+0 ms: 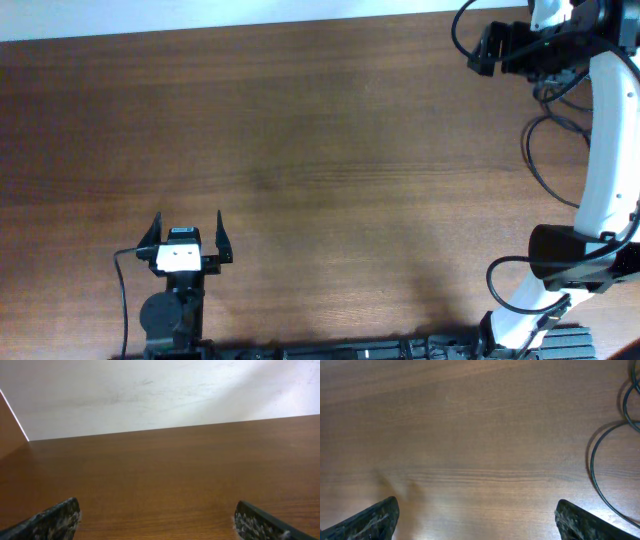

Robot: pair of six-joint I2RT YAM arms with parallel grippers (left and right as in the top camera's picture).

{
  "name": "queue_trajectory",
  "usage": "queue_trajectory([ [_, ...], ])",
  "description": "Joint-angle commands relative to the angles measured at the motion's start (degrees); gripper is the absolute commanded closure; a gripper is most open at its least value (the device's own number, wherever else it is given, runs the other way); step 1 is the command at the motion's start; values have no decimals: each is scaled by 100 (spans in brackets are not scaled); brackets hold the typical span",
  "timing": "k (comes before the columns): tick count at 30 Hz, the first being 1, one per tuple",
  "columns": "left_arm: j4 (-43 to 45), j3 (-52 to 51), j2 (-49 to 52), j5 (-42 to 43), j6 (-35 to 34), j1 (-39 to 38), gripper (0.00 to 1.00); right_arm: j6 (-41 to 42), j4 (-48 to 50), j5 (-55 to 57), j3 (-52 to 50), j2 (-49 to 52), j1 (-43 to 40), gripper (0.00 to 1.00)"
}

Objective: Untangle cables

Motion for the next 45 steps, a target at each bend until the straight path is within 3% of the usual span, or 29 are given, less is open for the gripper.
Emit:
queue_trajectory([
  [1,-46,-7,-55,-57,-11,-2,1,-59,20,297,-459,-179,157,1],
  [4,-46,-7,-55,-57,-11,-2,1,-59,363,654,-1152,-400,348,1],
  [13,-46,-7,-55,-57,-11,-2,1,-57,2583,793,-4437,-1893,616,1],
  [25,-46,-7,-55,-57,-11,-2,1,-57,7563,811,-9385,-3589,616,2],
  [38,-46,-7,-55,-57,-11,-2,1,-59,11429,813,-12699,-4577,616,1],
  [42,-46,-7,-55,-57,-11,-2,1,-59,12163,831,-13357,-4868,616,1],
  [45,-46,-7,-55,-57,-11,-2,1,-59,12115,960,-13372,-5064,616,1],
])
